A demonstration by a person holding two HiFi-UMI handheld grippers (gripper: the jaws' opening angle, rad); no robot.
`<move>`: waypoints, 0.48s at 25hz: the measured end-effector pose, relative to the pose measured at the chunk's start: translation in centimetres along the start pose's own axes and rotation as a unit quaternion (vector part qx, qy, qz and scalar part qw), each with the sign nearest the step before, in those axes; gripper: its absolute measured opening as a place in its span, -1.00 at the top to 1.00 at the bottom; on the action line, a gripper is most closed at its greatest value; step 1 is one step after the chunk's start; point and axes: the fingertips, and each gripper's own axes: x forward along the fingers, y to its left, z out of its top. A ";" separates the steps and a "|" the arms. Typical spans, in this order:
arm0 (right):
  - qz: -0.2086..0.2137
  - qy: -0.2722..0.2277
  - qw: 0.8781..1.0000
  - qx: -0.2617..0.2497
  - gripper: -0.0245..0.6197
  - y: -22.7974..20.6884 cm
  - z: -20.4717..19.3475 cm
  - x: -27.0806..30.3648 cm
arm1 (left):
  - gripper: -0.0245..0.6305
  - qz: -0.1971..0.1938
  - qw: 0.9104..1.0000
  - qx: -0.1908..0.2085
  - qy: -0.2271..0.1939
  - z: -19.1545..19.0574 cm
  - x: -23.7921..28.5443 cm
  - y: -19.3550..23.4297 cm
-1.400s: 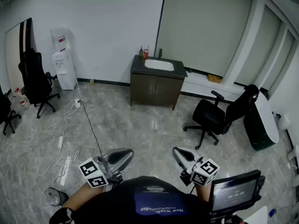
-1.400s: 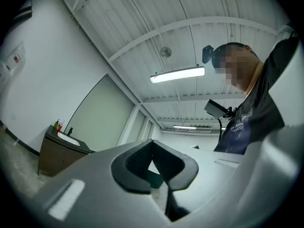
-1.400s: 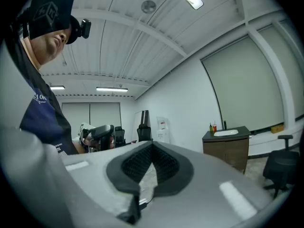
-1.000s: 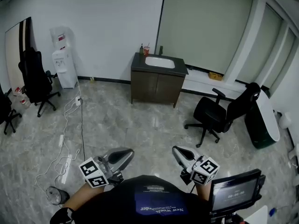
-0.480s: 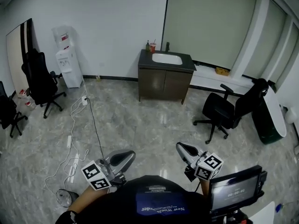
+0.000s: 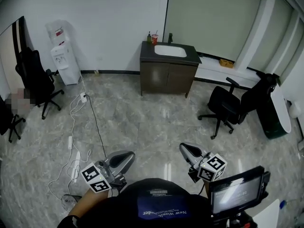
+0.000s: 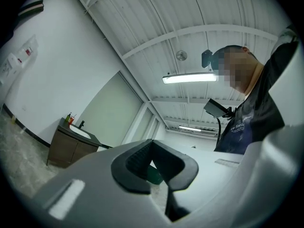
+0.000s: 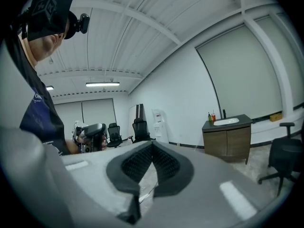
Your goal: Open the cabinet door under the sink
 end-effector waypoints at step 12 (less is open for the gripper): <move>0.053 0.002 0.999 -0.007 0.92 -15.4 6.5 4.6 | 0.93 0.051 0.998 0.021 -0.004 2.1 14.0 7.3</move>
